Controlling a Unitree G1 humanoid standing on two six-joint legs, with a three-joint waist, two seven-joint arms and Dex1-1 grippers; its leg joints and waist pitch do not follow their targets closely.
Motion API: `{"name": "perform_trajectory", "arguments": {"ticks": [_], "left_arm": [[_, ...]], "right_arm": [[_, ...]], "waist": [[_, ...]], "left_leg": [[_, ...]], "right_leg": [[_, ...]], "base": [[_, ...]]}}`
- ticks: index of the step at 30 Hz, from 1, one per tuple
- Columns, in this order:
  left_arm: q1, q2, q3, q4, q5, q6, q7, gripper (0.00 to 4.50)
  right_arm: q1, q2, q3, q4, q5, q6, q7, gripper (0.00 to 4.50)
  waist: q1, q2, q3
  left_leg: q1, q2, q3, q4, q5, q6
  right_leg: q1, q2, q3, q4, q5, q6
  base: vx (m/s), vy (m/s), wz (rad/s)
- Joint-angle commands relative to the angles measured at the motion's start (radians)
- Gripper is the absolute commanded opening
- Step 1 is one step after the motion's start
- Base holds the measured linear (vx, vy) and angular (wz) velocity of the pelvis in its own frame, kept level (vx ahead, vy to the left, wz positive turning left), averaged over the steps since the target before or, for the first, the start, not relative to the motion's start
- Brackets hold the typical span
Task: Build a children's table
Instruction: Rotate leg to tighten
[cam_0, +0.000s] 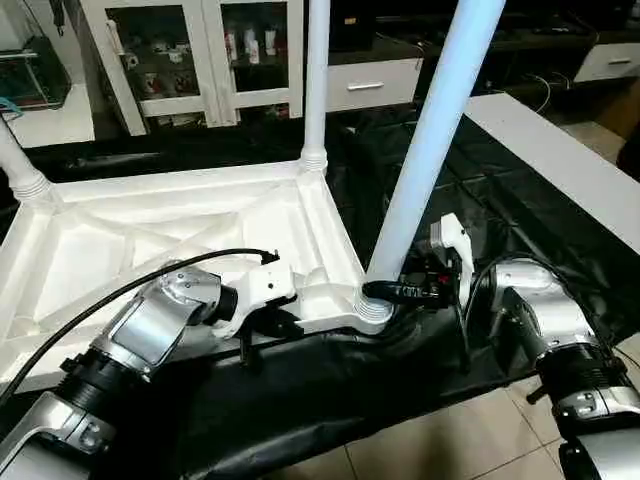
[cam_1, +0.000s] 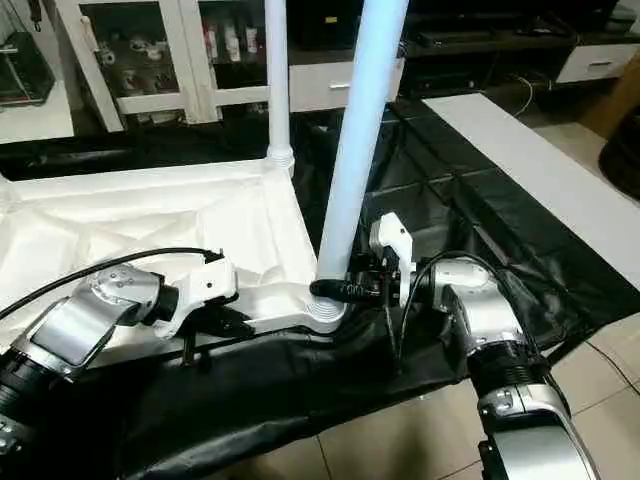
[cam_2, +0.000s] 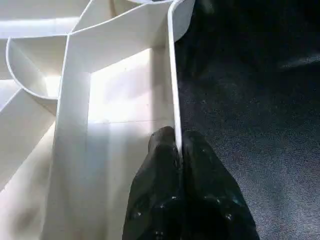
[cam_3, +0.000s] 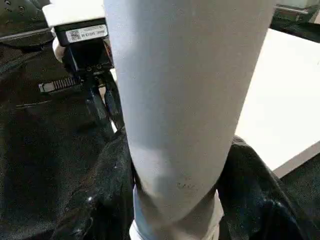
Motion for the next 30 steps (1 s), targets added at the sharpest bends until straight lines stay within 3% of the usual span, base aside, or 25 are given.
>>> {"name": "perform_trajectory", "arguments": {"ticks": [1, 5, 8, 10, 13, 14, 16, 18, 19, 20, 21, 22, 23, 24, 25, 26, 27, 28, 29, 30], "left_arm": [[-0.025, 0.015, -0.026, -0.016, -0.005, -0.026, -0.083, 0.00], [-0.031, -0.001, -0.020, 0.017, 0.005, -0.017, -0.040, 0.00], [-0.044, -0.069, 0.022, 0.078, -0.002, 0.044, 0.061, 0.00], [-0.046, -0.107, 0.039, 0.089, -0.006, 0.089, 0.113, 0.00], [-0.055, -0.160, 0.060, 0.095, -0.014, 0.155, 0.178, 0.00], [-0.061, -0.190, 0.071, 0.098, -0.019, 0.191, 0.212, 0.00], [-0.075, -0.251, 0.086, 0.098, -0.026, 0.266, 0.272, 0.00], [-0.098, -0.312, 0.099, 0.126, -0.007, 0.312, 0.359, 0.00], [-0.114, -0.348, 0.107, 0.152, 0.006, 0.322, 0.403, 0.00], [-0.114, -0.348, 0.108, 0.152, 0.008, 0.324, 0.410, 0.00], [-0.132, -0.391, 0.122, 0.179, 0.016, 0.335, 0.462, 0.00], [-0.149, -0.427, 0.133, 0.202, 0.023, 0.343, 0.509, 0.00], [-0.162, -0.459, 0.148, 0.216, 0.026, 0.347, 0.550, 0.00], [-0.172, -0.483, 0.159, 0.224, 0.026, 0.352, 0.578, 0.00], [-0.180, -0.501, 0.166, 0.227, 0.024, 0.356, 0.594, 0.00], [-0.184, -0.509, 0.168, 0.225, 0.023, 0.354, 0.602, 0.00], [-0.187, -0.513, 0.168, 0.224, 0.023, 0.350, 0.606, 0.00], [-0.187, -0.514, 0.167, 0.221, 0.021, 0.347, 0.606, 0.00], [-0.184, -0.510, 0.163, 0.216, 0.021, 0.344, 0.601, 0.00], [-0.180, -0.505, 0.158, 0.211, 0.022, 0.345, 0.596, 0.00]], "right_arm": [[0.030, -0.023, 0.010, 0.048, -0.040, 0.027, -0.033, 1.91], [0.016, 0.005, 0.005, 0.108, -0.070, 0.043, -0.154, 1.91], [-0.019, 0.062, -0.006, 0.236, -0.127, 0.024, -0.383, 1.91], [-0.043, 0.100, -0.017, 0.297, -0.140, 0.020, -0.506, 1.90], [-0.076, 0.144, -0.036, 0.357, -0.140, 0.031, -0.640, 1.89], [-0.095, 0.166, -0.057, 0.388, -0.126, 0.042, -0.711, 1.89], [-0.133, 0.207, -0.101, 0.448, -0.100, 0.050, -0.872, 1.89], [-0.158, 0.235, -0.124, 0.486, -0.092, 0.045, -1.008, 1.88], [-0.170, 0.249, -0.131, 0.506, -0.091, 0.035, -1.070, 1.88], [-0.172, 0.251, -0.133, 0.509, -0.091, 0.033, -1.080, 1.88], [-0.187, 0.270, -0.146, 0.535, -0.085, 0.021, -1.151, 1.88], [-0.199, 0.287, -0.164, 0.554, -0.074, 0.008, -1.209, 1.88], [-0.211, 0.303, -0.185, 0.574, -0.058, 0.000, -1.255, 1.88], [-0.219, 0.313, -0.197, 0.587, -0.051, -0.006, -1.289, 1.88], [-0.227, 0.323, -0.213, 0.598, -0.040, -0.011, -1.312, 1.88], [-0.233, 0.329, -0.224, 0.606, -0.031, -0.013, -1.327, 1.88], [-0.238, 0.333, -0.228, 0.611, -0.029, -0.013, -1.338, 1.88], [-0.243, 0.335, -0.229, 0.615, -0.030, -0.013, -1.344, 1.88], [-0.247, 0.335, -0.229, 0.618, -0.032, -0.014, -1.346, 1.88], [-0.253, 0.335, -0.228, 0.622, -0.033, -0.017, -1.348, 1.88]], "waist": [[-0.001, 0.007, -0.065], [-0.004, 0.006, -0.060], [-0.017, 0.006, -0.051], [-0.033, 0.003, -0.046], [-0.054, 0.005, -0.041], [-0.056, 0.004, -0.041], [-0.073, 0.013, -0.039], [-0.085, 0.014, -0.037], [-0.087, 0.018, -0.037], [-0.089, 0.020, -0.037], [-0.093, 0.026, -0.034], [-0.094, 0.033, -0.030], [-0.092, 0.032, -0.031], [-0.080, 0.029, -0.035], [-0.066, 0.025, -0.034], [-0.071, 0.008, -0.036], [-0.076, -0.021, -0.033], [-0.083, -0.018, -0.024], [-0.080, -0.001, -0.019], [-0.067, 0.054, -0.031]], "left_leg": [[0.033, 0.062, -0.027, -0.078, -0.227, 0.010], [0.032, 0.060, -0.028, -0.083, -0.253, -0.002], [0.044, 0.060, -0.034, -0.091, -0.380, -0.059], [0.041, 0.059, -0.047, -0.098, -0.458, -0.095], [0.048, 0.056, -0.058, -0.099, -0.559, -0.110], [0.050, 0.056, -0.060, -0.100, -0.575, -0.110], [0.058, 0.054, -0.071, -0.104, -0.658, -0.124], [0.052, 0.054, -0.078, -0.113, -0.714, -0.129], [0.061, 0.052, -0.082, -0.117, -0.757, -0.134], [0.063, 0.052, -0.082, -0.118, -0.774, -0.135], [0.066, 0.054, -0.082, -0.127, -0.820, -0.137], [0.065, 0.059, -0.075, -0.145, -0.871, -0.141], [0.060, 0.063, -0.069, -0.159, -0.887, -0.141], [0.042, 0.072, -0.051, -0.188, -0.890, -0.131], [0.049, 0.064, -0.021, -0.201, -0.873, -0.130], [0.065, 0.054, -0.017, -0.176, -0.835, -0.117], [0.153, 0.005, -0.020, -0.042, -0.703, -0.086], [0.136, -0.003, -0.044, 0.027, -0.479, -0.038], [0.093, 0.015, -0.054, -0.003, -0.449, -0.026], [0.024, 0.071, -0.079, -0.102, -0.598, -0.057]], "right_leg": [[0.031, -0.063, 0.042, -0.065, -0.071, -0.277], [0.028, -0.063, 0.043, -0.070, -0.113, -0.271], [0.018, -0.070, 0.045, -0.087, -0.301, -0.239], [0.018, -0.074, 0.041, -0.096, -0.429, -0.192], [0.009, -0.073, 0.035, -0.113, -0.531, -0.146], [0.009, -0.072, 0.032, -0.116, -0.545, -0.139], [0.006, -0.066, 0.016, -0.125, -0.565, -0.116], [0.010, -0.059, 0.007, -0.127, -0.543, -0.100], [0.006, -0.055, -0.002, -0.131, -0.528, -0.098], [0.006, -0.053, -0.006, -0.132, -0.517, -0.097], [0.008, -0.047, -0.019, -0.133, -0.502, -0.092], [0.015, -0.033, -0.035, -0.123, -0.457, -0.093], [0.022, -0.024, -0.041, -0.109, -0.426, -0.094], [0.045, -0.016, -0.030, -0.056, -0.358, -0.104], [0.029, -0.011, -0.026, -0.057, -0.381, -0.111], [0.012, -0.019, -0.019, -0.089, -0.451, -0.099], [-0.072, -0.057, -0.045, -0.230, -0.742, -0.027], [-0.034, -0.138, -0.062, -0.266, -0.888, 0.019], [0.016, -0.137, -0.089, -0.259, -0.875, 0.041], [0.107, -0.078, -0.117, -0.137, -0.652, 0.059]], "base": [[0.000, 0.000, 0.00], [0.000, 0.000, 0.00], [0.000, 0.000, 0.00], [-0.052, 0.008, -0.11], [-0.055, 0.017, -0.13], [-0.057, 0.023, -0.14], [-0.058, 0.032, -0.17], [-0.048, 0.038, -0.19], [0.000, 0.000, 0.00], [0.000, 0.000, 0.00], [0.000, 0.000, 0.00], [0.000, 0.000, 0.00], [0.000, 0.000, 0.00], [0.000, 0.000, 0.00], [0.000, 0.000, 0.00], [0.000, 0.000, 0.00], [-0.021, -0.056, 0.04], [-0.009, 0.020, -0.33], [-0.009, 0.020, -0.33], [0.115, 0.076, -0.43]]}}
